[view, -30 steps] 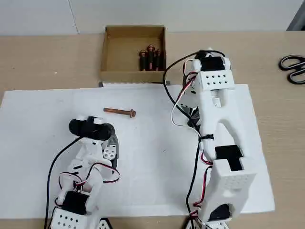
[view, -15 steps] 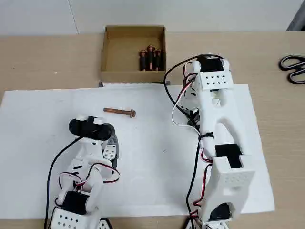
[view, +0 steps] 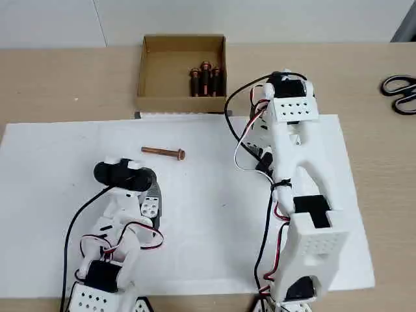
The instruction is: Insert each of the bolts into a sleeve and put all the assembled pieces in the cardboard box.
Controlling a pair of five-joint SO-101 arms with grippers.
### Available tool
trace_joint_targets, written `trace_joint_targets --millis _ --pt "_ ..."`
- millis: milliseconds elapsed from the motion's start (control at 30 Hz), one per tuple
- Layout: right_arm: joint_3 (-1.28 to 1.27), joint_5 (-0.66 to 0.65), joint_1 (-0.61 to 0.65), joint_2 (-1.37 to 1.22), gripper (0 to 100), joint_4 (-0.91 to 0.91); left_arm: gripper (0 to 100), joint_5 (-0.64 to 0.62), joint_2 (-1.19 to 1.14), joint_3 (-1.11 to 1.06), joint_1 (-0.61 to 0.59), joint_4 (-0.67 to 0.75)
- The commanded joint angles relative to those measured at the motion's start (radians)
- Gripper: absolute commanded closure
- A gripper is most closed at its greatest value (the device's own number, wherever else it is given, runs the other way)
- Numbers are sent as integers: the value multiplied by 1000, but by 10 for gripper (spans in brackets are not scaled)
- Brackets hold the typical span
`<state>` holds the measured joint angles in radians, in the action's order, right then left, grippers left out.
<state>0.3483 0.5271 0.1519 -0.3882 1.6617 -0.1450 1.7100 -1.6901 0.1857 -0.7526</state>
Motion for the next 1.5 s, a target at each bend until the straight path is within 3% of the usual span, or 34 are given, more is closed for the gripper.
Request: trace_joint_targets --millis 0,367,833,1000,1467 --pt "8 2 -2 -2 824 -50 994 0 8 7 -8 -6" --pt "8 -14 -5 -114 827 -91 994 0 8 7 -35 -6" --pt "8 -18 -8 -196 910 -159 994 0 8 7 -37 -6" --pt "8 -18 -8 -191 998 -157 994 0 8 7 -37 -6" --pt "192 -18 31 -1 996 61 993 -2 8 8 -40 -8"
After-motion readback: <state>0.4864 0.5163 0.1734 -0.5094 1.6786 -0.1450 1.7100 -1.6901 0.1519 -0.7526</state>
